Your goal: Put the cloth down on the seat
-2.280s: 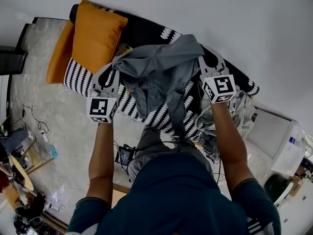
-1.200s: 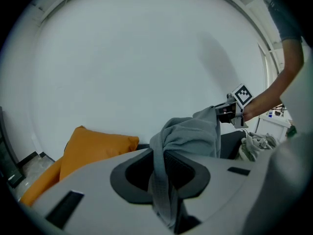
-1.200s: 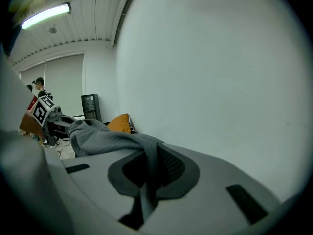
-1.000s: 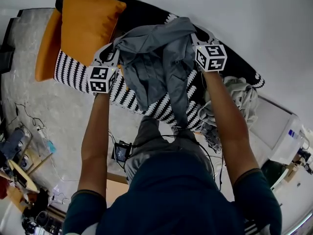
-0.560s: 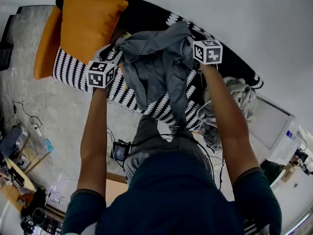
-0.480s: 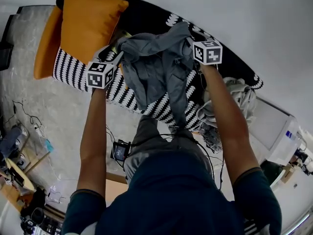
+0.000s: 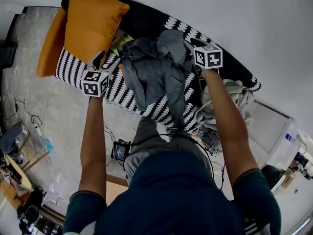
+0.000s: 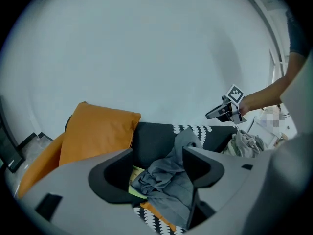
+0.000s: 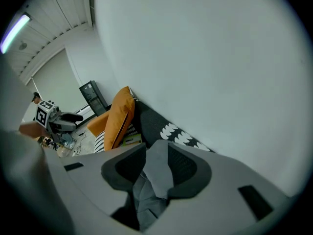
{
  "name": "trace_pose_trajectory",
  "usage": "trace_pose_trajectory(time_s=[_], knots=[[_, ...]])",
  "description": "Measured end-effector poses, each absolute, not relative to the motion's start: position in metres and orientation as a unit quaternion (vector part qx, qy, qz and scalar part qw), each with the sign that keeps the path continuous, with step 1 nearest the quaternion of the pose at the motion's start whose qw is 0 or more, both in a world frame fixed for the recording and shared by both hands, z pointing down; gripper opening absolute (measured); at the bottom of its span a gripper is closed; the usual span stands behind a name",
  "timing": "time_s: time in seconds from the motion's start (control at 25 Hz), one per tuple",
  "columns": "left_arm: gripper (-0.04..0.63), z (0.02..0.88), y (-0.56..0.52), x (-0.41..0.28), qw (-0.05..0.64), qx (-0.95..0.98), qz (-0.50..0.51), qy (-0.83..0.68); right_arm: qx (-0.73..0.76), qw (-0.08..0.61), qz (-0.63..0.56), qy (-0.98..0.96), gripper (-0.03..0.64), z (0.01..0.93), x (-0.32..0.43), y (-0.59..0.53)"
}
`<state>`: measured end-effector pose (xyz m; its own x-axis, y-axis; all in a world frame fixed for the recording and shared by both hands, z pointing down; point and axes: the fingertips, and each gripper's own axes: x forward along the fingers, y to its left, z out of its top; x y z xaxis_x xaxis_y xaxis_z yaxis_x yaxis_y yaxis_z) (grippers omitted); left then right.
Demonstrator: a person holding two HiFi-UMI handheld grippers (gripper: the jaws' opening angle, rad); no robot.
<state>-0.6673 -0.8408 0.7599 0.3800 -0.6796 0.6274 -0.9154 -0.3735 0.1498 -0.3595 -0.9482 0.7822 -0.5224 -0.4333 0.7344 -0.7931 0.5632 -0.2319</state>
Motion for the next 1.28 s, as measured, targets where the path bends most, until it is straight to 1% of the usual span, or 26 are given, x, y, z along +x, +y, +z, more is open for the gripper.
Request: trace_pose_trajectory(time_s=[0.24,0.28,0.36,0.4,0.52,0.56,0.88,1.04,1.28], knots=[[0.298,0.697,-0.826,-0.645,0.199,0.801,0.201,-0.527,0.354,0.269,0.241,-0.863,0.133,0.729,-0.359,-0.936],[0.277,0.683,-0.823,-0.64,0.188,0.804,0.191,-0.531,0.349,0.254,0.228,-0.872,0.122,0.715,-0.36,-0.933],[0.217,0.652,-0.816,-0.629,0.162,0.81,0.173,-0.536,0.337,0.222,0.198,-0.893,0.051,0.682,-0.363,-0.923],[0.184,0.636,-0.812,-0.624,0.147,0.814,0.164,-0.538,0.328,0.208,0.18,-0.904,0.031,0.666,-0.365,-0.917],[0.039,0.585,-0.792,-0.606,0.099,0.824,0.135,-0.542,0.3,0.18,0.121,-0.929,0.014,0.615,-0.37,-0.891],[0.01,0.567,-0.783,-0.599,0.084,0.827,0.125,-0.542,0.294,0.171,0.103,-0.935,0.014,0.597,-0.37,-0.882],[0.005,0.46,-0.712,-0.552,-0.006,0.832,0.098,-0.547,0.267,0.072,0.018,-0.961,0.014,0.459,-0.346,-0.803],[0.005,0.429,-0.676,-0.534,-0.021,0.825,0.101,-0.556,0.252,0.037,-0.013,-0.967,0.014,0.408,-0.33,-0.757],[0.005,0.404,-0.642,-0.517,-0.043,0.817,0.106,-0.565,0.243,0.015,-0.05,-0.969,0.014,0.365,-0.299,-0.704]])
